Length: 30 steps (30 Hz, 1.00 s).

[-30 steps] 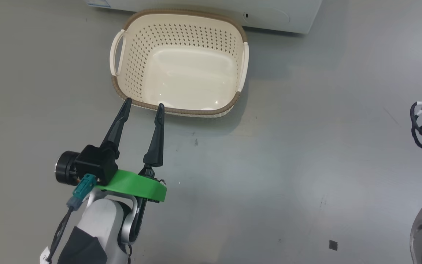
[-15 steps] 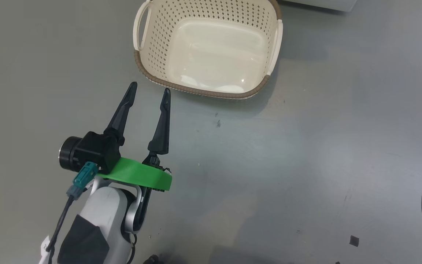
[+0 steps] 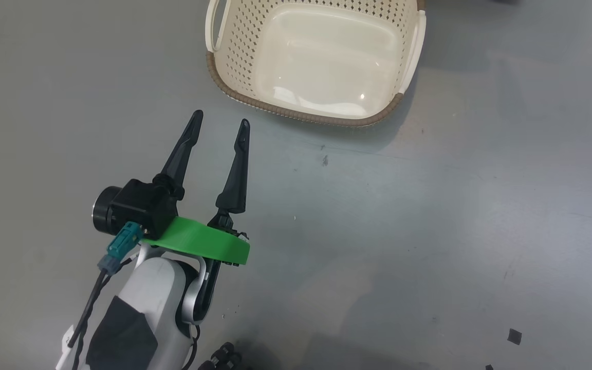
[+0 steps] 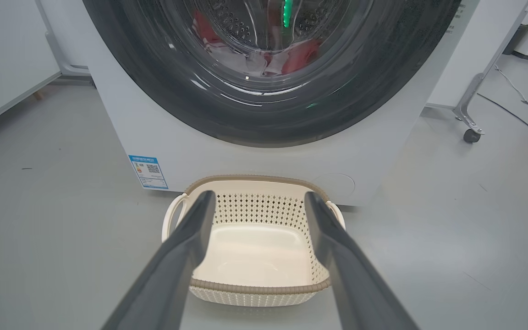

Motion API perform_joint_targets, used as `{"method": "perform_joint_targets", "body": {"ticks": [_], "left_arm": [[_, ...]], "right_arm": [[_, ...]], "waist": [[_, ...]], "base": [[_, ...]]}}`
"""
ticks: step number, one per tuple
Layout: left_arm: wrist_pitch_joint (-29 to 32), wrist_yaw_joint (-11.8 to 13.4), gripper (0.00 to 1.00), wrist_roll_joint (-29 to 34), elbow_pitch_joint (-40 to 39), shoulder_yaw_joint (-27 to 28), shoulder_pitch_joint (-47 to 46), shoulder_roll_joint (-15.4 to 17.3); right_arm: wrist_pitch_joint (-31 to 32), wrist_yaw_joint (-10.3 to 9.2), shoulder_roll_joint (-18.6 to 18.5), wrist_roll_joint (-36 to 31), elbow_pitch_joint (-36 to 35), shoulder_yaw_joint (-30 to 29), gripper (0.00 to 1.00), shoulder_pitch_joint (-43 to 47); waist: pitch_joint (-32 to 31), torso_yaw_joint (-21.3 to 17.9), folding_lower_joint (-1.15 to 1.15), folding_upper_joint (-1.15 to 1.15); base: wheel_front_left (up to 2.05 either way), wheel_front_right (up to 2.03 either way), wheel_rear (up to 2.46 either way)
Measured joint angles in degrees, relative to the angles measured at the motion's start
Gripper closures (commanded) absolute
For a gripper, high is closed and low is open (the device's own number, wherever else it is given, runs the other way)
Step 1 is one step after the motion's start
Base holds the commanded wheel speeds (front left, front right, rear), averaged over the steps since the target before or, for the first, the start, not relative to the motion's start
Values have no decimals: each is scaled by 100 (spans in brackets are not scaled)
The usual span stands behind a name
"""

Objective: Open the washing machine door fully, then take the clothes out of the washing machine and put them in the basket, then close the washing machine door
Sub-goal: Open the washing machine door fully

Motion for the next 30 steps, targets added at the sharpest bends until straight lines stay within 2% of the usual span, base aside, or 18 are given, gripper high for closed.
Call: {"method": "perform_joint_targets", "body": {"ticks": [15, 30], "left_arm": [[0, 26, 0, -81, 11, -122, -51, -7], [0, 77, 0, -125, 8, -171, -105, -10]], "right_arm": [[49, -8, 37, 27, 734, -22, 100, -586], [0, -52, 110, 515, 1466, -557, 100, -1049]], "waist": [[111, 156, 0, 0], [135, 273, 0, 0]], "base": [[0, 0, 0], [0, 0, 0]]}}
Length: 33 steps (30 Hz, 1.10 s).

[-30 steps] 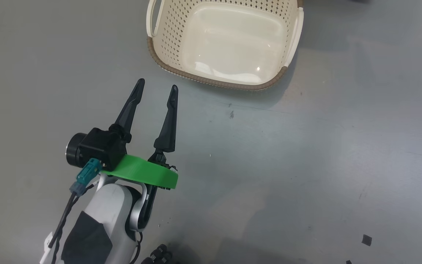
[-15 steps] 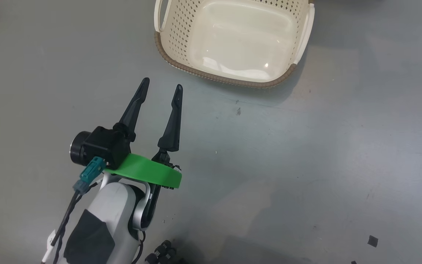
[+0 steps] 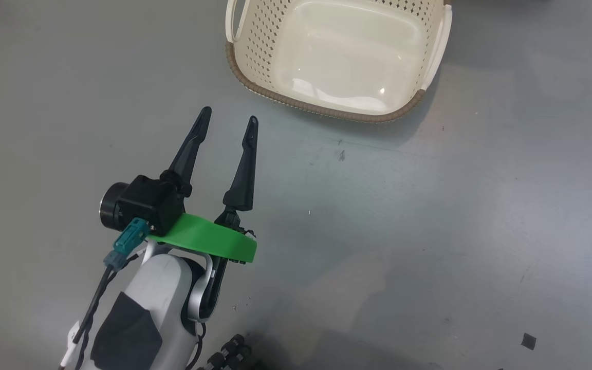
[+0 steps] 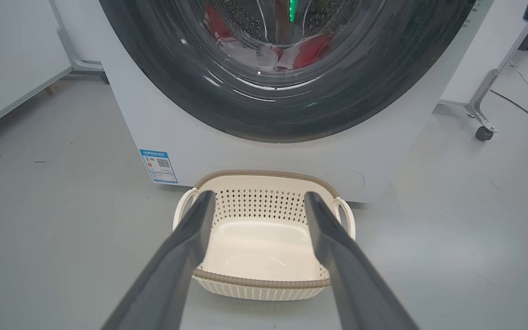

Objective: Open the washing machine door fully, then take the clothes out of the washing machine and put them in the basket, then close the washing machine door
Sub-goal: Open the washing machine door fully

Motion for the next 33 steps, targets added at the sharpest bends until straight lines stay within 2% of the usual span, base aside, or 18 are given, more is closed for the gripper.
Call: {"method": "perform_joint_targets", "body": {"ticks": [4, 14, 33], "left_arm": [[0, 18, 0, -27, 0, -2, 0, 0], [0, 24, 0, -26, 4, -35, 0, -1], [0, 59, 0, -24, 10, -41, 0, -1]], "right_arm": [[-1, -1, 45, 233, 188, -242, 100, -144], [163, 0, 8, 420, 682, -381, 100, -334], [348, 0, -40, 414, 1203, -359, 100, -442]], "waist": [[-9, 16, 0, 0], [-58, 7, 0, 0], [-168, -56, 0, 0]], "base": [[0, 0, 0], [0, 0, 0], [0, 0, 0]]}}
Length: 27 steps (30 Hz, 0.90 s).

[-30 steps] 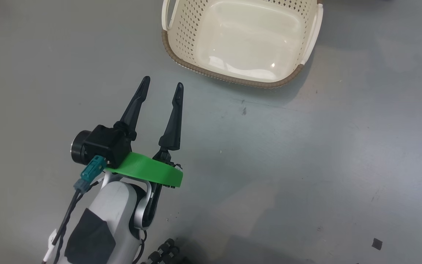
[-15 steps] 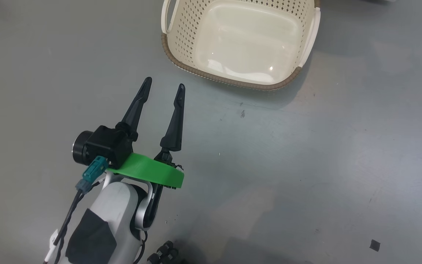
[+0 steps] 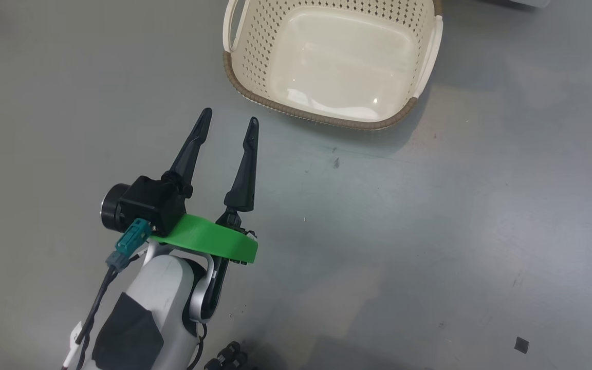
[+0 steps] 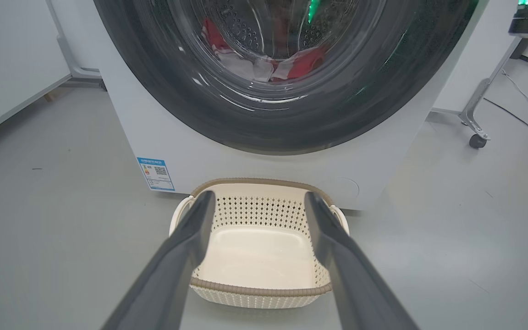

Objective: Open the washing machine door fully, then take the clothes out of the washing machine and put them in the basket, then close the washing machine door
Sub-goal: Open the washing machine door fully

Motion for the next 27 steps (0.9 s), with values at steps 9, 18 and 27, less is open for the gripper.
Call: {"method": "perform_joint_targets", "body": {"ticks": [9, 18, 27], "left_arm": [[0, 5, 0, 14, 31, 8, 0, 0], [0, 8, 0, 63, 102, 23, 1, 1], [0, 8, 0, 144, 181, 35, 19, 1]], "right_arm": [[248, 0, -40, -19, 268, 86, 100, 44], [383, 5, -23, 38, 459, 57, 100, 326], [579, 130, 88, 196, 694, 49, 100, 784]], "waist": [[-106, -25, 0, 0], [-327, -62, 0, 0], [-627, -121, 0, 0]], "base": [[0, 0, 0], [0, 0, 0], [0, 0, 0]]}}
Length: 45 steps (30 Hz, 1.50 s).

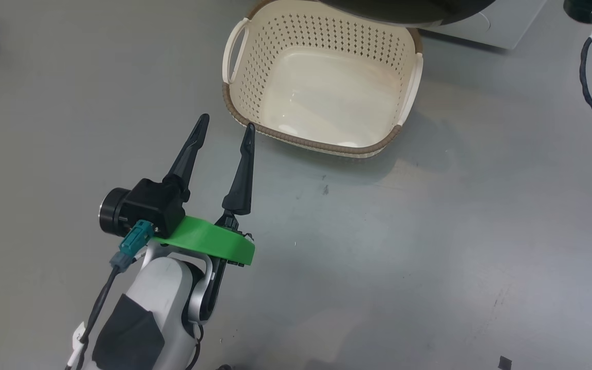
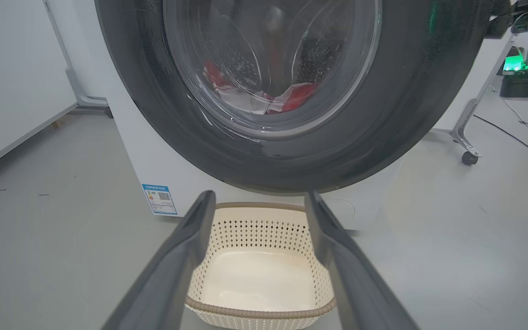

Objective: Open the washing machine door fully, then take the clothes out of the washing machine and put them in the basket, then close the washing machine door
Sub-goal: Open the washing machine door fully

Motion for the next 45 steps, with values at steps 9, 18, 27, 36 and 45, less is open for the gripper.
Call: {"method": "perform_joint_targets", "body": {"ticks": [9, 18, 27, 36, 45], "left_arm": [[0, 0, 0, 20, 52, 21, 99, 1], [0, 0, 0, 41, 62, 22, 191, 2], [0, 1, 0, 49, 52, 29, 240, 3], [0, 1, 0, 203, 97, 146, 244, 4], [0, 1, 0, 315, 210, 324, 401, 5]], "right_arm": [[208, 81, 41, 279, 126, -114, 100, 255], [389, 82, 63, 296, 209, 32, 100, 406], [425, 96, 68, 389, 227, 105, 100, 465], [83, 643, 118, 376, 89, 153, 100, 802], [-428, 1292, -3, -704, -226, 1047, 100, 1389]], "waist": [[-267, -69, 0, 0], [-404, -122, 0, 0], [-442, -135, 0, 0], [-600, -188, 0, 0], [-903, -324, -1, 0]], "base": [[0, 0, 0], [0, 0, 0], [0, 0, 0], [0, 0, 0], [0, 0, 0]]}}
